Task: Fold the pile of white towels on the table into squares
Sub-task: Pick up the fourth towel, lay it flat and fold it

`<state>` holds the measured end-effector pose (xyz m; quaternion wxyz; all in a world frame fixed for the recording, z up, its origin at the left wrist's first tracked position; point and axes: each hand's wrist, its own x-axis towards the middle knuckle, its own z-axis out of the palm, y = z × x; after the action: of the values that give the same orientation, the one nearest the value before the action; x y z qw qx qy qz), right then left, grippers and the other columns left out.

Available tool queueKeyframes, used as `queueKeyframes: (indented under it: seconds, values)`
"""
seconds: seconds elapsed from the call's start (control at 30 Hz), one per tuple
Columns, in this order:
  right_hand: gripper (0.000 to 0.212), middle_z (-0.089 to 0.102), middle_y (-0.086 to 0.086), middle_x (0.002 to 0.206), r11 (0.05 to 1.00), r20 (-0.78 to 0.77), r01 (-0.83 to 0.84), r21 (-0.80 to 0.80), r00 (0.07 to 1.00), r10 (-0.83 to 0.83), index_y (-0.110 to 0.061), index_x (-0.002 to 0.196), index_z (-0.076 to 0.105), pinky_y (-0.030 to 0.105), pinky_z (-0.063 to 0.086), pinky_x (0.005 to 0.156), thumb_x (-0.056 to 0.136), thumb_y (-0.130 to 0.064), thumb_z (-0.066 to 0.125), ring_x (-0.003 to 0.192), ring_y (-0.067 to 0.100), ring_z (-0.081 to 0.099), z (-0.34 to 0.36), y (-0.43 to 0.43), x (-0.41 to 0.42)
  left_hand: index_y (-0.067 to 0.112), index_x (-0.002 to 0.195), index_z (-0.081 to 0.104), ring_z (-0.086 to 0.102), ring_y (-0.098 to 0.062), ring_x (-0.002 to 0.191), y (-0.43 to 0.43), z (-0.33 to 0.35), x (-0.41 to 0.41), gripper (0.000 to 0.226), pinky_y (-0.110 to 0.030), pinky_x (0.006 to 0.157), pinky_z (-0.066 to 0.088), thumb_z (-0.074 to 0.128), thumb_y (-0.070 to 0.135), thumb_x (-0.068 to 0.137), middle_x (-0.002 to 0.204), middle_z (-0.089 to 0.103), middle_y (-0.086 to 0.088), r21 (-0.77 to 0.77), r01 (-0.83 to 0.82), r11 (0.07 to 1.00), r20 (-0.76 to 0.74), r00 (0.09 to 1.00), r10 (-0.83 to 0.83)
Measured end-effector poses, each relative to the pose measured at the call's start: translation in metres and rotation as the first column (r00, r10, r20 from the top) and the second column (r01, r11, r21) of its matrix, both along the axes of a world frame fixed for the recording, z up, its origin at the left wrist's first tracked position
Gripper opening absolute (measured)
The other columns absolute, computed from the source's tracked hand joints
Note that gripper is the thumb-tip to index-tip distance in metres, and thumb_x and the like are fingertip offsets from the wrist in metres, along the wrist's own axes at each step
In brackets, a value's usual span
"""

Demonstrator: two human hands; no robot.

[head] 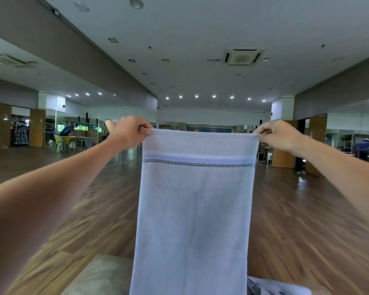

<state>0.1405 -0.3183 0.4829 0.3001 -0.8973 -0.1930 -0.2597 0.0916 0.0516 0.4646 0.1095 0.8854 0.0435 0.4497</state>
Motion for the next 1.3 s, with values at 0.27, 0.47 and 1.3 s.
queueKeyframes:
  seconds: [0.27, 0.47, 1.3]
  values:
    - [0.014, 0.064, 0.005, 0.089, 0.996, 0.175, 0.000, 0.093, 0.984, -0.016, -0.016, 0.098, 0.067, 0.027, 0.042, 0.058, 0.091, -0.011, 0.057, 0.073, 0.018, 0.054, 0.038, -0.011, -0.026, 0.035, 0.094, 0.066, 0.047, -0.015, 0.089, -0.019, 0.047, -0.029, 0.012, -0.035, 0.084, 0.018, 0.054, 0.034, 0.094, 0.073, 0.060, 0.011, -0.048, 0.093, 0.995, 0.202, 0.976, -0.081]
    - [0.013, 0.067, 0.003, 0.102, 0.999, -0.055, -0.005, -0.036, 0.998, 0.003, -0.018, 0.091, 0.070, 0.037, 0.042, 0.093, 0.088, -0.010, 0.060, 0.105, 0.027, 0.059, 0.018, -0.022, -0.045, 0.025, 0.098, 0.068, 0.054, -0.020, 0.096, -0.014, 0.022, -0.056, 0.011, -0.033, 0.086, 0.031, 0.058, 0.028, 0.093, 0.094, 0.066, 0.004, -0.044, 0.150, 0.988, -0.142, 0.978, -0.155]
    - [0.009, 0.055, -0.004, 0.069, 0.954, -0.789, -0.292, 0.076, 0.567, 0.236, -0.011, 0.076, 0.063, 0.015, 0.036, 0.061, 0.084, -0.013, 0.066, 0.060, 0.002, 0.048, -0.358, -0.048, -0.098, 0.026, 0.089, 0.064, 0.060, -0.008, 0.097, 0.000, -0.339, -0.110, 0.002, -0.022, 0.087, 0.045, 0.063, 0.024, 0.090, 0.097, 0.065, 0.012, -0.465, 0.178, 0.867, -0.833, 0.244, -0.497]
